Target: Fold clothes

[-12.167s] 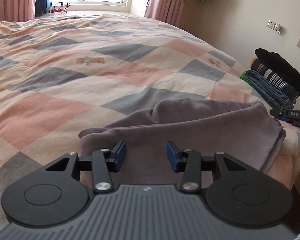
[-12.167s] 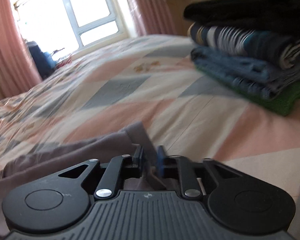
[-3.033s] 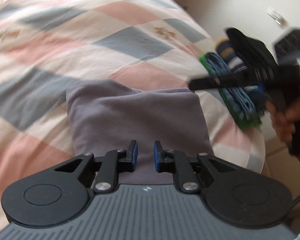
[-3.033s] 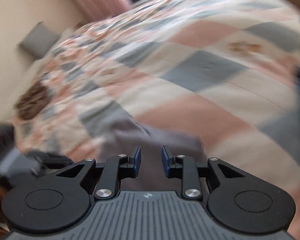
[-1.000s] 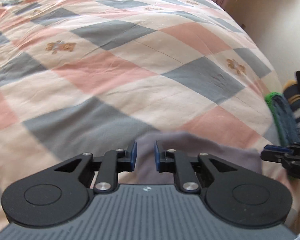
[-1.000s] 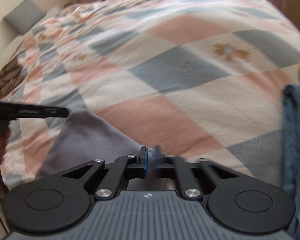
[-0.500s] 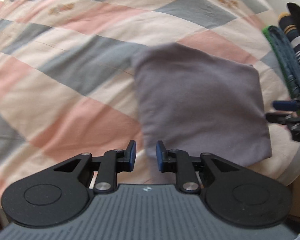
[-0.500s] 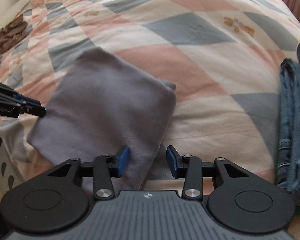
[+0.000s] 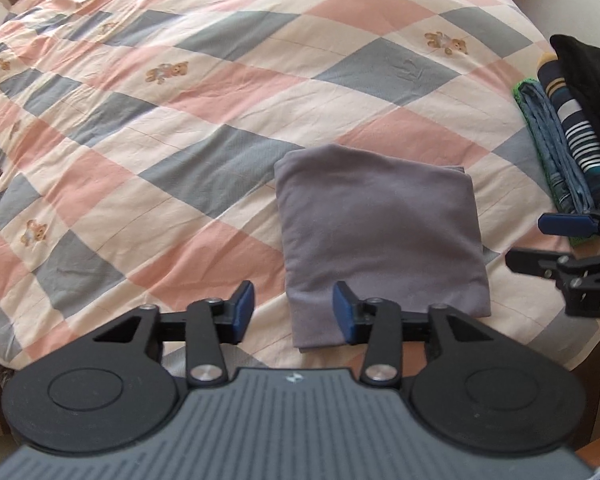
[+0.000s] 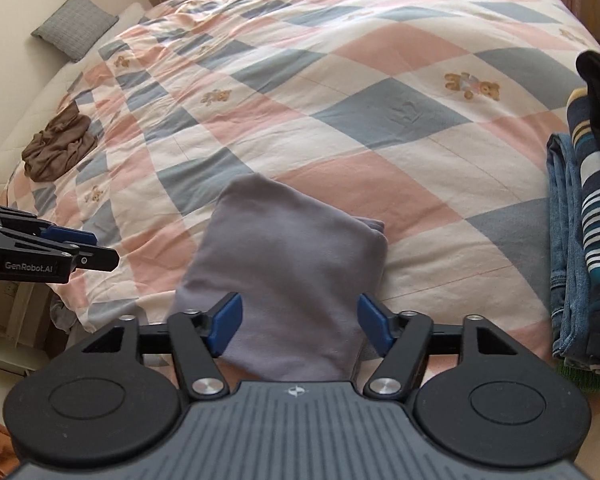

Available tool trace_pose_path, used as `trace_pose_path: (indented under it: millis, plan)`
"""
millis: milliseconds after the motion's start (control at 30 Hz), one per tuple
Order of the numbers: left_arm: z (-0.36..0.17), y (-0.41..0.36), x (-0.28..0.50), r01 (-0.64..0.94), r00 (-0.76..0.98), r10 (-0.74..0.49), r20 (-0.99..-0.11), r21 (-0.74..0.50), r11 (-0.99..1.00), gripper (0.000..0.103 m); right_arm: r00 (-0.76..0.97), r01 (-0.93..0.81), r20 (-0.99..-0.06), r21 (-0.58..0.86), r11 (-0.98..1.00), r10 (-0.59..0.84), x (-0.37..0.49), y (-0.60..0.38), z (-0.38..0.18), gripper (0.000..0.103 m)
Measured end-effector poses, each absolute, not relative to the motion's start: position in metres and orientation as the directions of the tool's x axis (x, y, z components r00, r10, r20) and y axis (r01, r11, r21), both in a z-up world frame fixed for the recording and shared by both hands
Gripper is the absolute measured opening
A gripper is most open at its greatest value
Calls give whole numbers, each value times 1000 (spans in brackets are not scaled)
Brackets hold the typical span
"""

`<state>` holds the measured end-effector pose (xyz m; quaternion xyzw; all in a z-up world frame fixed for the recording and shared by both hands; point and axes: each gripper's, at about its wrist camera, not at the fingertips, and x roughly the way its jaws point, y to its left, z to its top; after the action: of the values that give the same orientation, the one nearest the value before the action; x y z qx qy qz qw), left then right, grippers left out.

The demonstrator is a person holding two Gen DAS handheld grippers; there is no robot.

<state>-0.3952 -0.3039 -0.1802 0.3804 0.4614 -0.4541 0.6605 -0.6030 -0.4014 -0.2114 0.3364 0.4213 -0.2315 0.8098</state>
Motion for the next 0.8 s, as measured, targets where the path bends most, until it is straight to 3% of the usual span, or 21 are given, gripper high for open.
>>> trace_pose_path:
  millis: [67,167,800]
  plan:
    - [-176,-301,-399,951,165,-260,-951,84,298,43,529,655,-844,342,674,-86,-602,-399,-209,74]
    - [-173,-297,-403,948,167,-263,-950,82,306,53,481,675,-874,319,665,-69,-600,-396,-210,91]
    - [-212,-252,-415,943,124,-127,-984,77,324,60,355,698,-935,284,658,27,-610,-366,-238,97]
